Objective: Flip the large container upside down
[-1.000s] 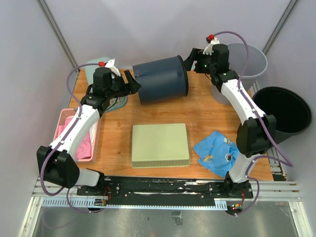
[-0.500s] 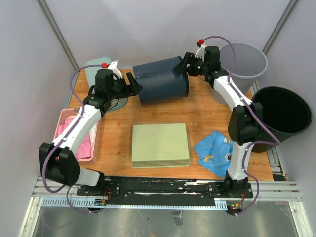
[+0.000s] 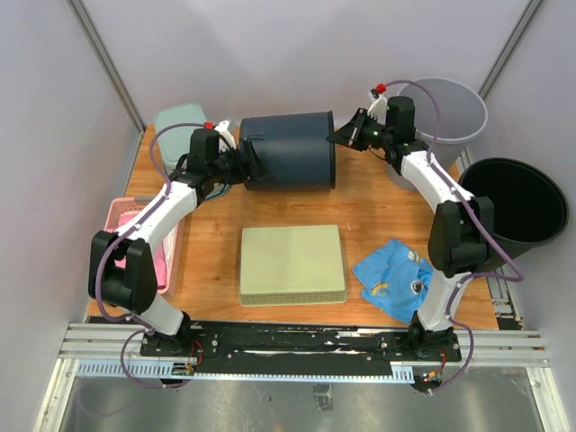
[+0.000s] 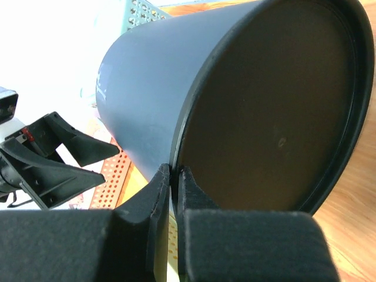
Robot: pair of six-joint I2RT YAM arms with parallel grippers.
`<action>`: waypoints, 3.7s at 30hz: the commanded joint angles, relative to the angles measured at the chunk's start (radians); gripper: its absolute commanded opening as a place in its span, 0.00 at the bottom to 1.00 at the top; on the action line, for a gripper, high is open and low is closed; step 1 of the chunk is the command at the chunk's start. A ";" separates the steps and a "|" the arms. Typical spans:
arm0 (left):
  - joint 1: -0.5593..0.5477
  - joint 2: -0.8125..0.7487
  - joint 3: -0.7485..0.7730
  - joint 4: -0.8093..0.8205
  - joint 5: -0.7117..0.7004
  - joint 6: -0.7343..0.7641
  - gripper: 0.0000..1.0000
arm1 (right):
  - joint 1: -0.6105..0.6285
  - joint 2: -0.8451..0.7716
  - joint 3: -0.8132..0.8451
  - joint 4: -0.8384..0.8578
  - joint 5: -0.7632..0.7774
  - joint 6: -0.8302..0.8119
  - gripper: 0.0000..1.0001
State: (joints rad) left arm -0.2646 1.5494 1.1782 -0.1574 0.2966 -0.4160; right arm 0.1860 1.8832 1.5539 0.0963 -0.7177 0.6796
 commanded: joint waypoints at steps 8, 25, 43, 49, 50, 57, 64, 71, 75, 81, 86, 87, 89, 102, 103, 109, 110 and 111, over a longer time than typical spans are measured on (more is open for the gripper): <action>-0.005 -0.132 0.061 -0.067 -0.047 0.012 0.82 | 0.059 -0.326 0.073 -0.320 0.370 -0.356 0.01; 0.004 -0.465 -0.049 -0.199 -0.378 -0.127 0.82 | 0.526 -0.013 0.480 -0.543 0.839 -0.789 0.00; 0.003 -0.471 -0.052 -0.228 -0.142 0.077 0.84 | 0.290 -0.511 -0.104 -0.241 0.703 -0.437 0.70; -0.002 -0.572 -0.294 -0.134 -0.015 0.086 0.88 | 0.034 -0.654 -0.500 -0.119 0.602 -0.119 0.63; -0.002 -0.584 -0.326 -0.119 0.013 0.071 0.89 | 0.034 -0.629 -0.504 -0.122 0.600 -0.110 0.63; -0.008 -0.627 -0.367 -0.145 0.013 0.057 0.98 | 0.059 -0.373 -0.454 -0.007 0.655 0.068 0.63; -0.008 -0.670 -0.305 -0.232 -0.118 0.077 0.99 | 0.248 -0.026 -0.058 0.025 0.522 0.096 0.64; -0.008 -0.719 -0.310 -0.204 -0.157 0.043 0.99 | 0.234 0.019 0.100 -0.070 0.434 0.015 0.63; -0.008 -0.719 -0.319 -0.166 -0.081 0.057 0.99 | 0.173 -0.117 0.022 -0.099 0.504 -0.102 0.63; -0.024 -0.699 -0.308 -0.125 -0.006 0.062 0.99 | 0.125 -0.249 0.083 -0.303 0.736 -0.441 0.65; -0.138 -0.640 -0.291 -0.121 -0.077 0.092 0.99 | 0.117 -0.238 0.196 -0.404 0.917 -0.675 0.68; -0.155 -0.632 -0.289 -0.113 -0.084 0.094 0.99 | 0.116 -0.228 0.222 -0.423 0.959 -0.711 0.69; -0.174 -0.626 -0.288 -0.099 -0.078 0.090 0.99 | 0.112 -0.206 0.270 -0.449 1.021 -0.782 0.70; -0.179 -0.616 -0.321 -0.107 -0.077 0.070 0.99 | 0.029 0.060 0.558 -0.785 0.996 -0.913 0.81; -0.179 -0.614 -0.323 -0.108 -0.077 0.068 0.99 | 0.030 0.066 0.558 -0.788 0.989 -0.917 0.80; -0.179 -0.608 -0.325 -0.113 -0.083 0.070 0.99 | 0.025 0.068 0.551 -0.790 0.925 -0.919 0.64; -0.180 -0.606 -0.325 -0.115 -0.084 0.070 0.99 | 0.023 0.069 0.555 -0.794 0.920 -0.918 0.60; -0.179 -0.605 -0.326 -0.116 -0.083 0.071 0.99 | 0.024 0.072 0.558 -0.798 0.916 -0.917 0.56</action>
State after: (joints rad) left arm -0.4366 0.9398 0.8577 -0.2924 0.2207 -0.3458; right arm 0.2180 1.9694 2.0678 -0.6647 0.2451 -0.2237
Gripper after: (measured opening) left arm 0.991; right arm 0.630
